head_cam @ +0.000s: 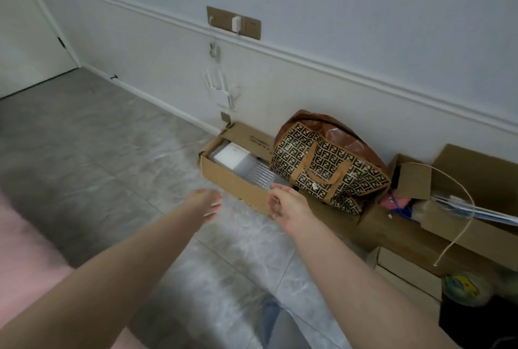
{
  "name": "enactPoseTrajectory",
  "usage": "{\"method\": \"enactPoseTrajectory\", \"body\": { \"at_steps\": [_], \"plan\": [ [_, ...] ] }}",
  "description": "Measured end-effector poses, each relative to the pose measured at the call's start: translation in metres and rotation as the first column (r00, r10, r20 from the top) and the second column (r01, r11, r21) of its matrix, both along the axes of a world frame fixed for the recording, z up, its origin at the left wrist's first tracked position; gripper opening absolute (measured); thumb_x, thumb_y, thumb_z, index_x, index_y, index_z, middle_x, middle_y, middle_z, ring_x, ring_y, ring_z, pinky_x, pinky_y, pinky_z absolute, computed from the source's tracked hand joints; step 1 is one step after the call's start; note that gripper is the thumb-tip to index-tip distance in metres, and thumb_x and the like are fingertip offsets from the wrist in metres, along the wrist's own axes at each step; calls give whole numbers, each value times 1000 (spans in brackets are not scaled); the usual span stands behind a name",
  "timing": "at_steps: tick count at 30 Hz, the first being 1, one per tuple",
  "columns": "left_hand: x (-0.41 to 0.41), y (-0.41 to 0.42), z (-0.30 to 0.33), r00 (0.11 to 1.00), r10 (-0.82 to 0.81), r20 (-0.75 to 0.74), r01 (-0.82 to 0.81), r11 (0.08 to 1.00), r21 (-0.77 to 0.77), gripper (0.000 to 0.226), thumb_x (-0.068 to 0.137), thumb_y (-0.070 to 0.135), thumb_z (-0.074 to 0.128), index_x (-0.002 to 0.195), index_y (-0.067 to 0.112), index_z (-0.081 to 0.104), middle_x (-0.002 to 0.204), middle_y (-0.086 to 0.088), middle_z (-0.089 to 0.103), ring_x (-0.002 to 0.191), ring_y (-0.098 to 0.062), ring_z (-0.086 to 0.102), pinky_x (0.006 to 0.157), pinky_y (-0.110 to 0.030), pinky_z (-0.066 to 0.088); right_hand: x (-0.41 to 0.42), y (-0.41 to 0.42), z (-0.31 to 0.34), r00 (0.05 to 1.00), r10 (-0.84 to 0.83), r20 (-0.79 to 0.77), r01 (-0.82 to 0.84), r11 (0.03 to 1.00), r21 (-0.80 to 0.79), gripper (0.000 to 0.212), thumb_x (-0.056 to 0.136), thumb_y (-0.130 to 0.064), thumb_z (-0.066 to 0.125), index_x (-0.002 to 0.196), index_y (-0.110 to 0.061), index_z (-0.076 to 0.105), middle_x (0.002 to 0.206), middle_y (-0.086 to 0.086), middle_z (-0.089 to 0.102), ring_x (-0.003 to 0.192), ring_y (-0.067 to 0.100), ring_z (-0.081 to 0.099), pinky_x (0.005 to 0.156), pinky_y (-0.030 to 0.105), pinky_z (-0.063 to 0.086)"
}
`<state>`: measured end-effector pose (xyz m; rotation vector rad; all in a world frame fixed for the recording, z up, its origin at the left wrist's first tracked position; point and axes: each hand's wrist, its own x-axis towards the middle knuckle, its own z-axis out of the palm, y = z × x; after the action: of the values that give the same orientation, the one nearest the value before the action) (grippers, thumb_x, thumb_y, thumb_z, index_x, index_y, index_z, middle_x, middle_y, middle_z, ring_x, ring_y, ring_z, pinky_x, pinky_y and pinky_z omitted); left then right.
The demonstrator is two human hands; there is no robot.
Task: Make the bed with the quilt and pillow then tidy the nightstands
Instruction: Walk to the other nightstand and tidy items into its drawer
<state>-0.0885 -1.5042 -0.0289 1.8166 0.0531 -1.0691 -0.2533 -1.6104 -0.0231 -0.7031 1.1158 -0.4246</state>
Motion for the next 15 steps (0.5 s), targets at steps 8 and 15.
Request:
{"method": "enactPoseTrajectory", "body": {
  "at_steps": [8,15],
  "plan": [
    [98,-46,19,963,97,251,-74,992,-99,8,92,20,62,86,15,60,96,-4,67,86,-18,65,75,-31,53,145,-69,4,971,232,-52,-236,967,-92,19,83,0,63,88,-17,65,75,3,62,72,15,55,73,30,45],
    [212,-3,9,921,334,200,-314,941,-128,6,92,12,58,88,15,60,93,-4,66,75,-17,63,65,-28,49,295,-42,-4,911,413,14,-412,911,-27,18,87,-1,61,91,-18,62,77,2,60,67,12,55,62,25,45]
  ]
}}
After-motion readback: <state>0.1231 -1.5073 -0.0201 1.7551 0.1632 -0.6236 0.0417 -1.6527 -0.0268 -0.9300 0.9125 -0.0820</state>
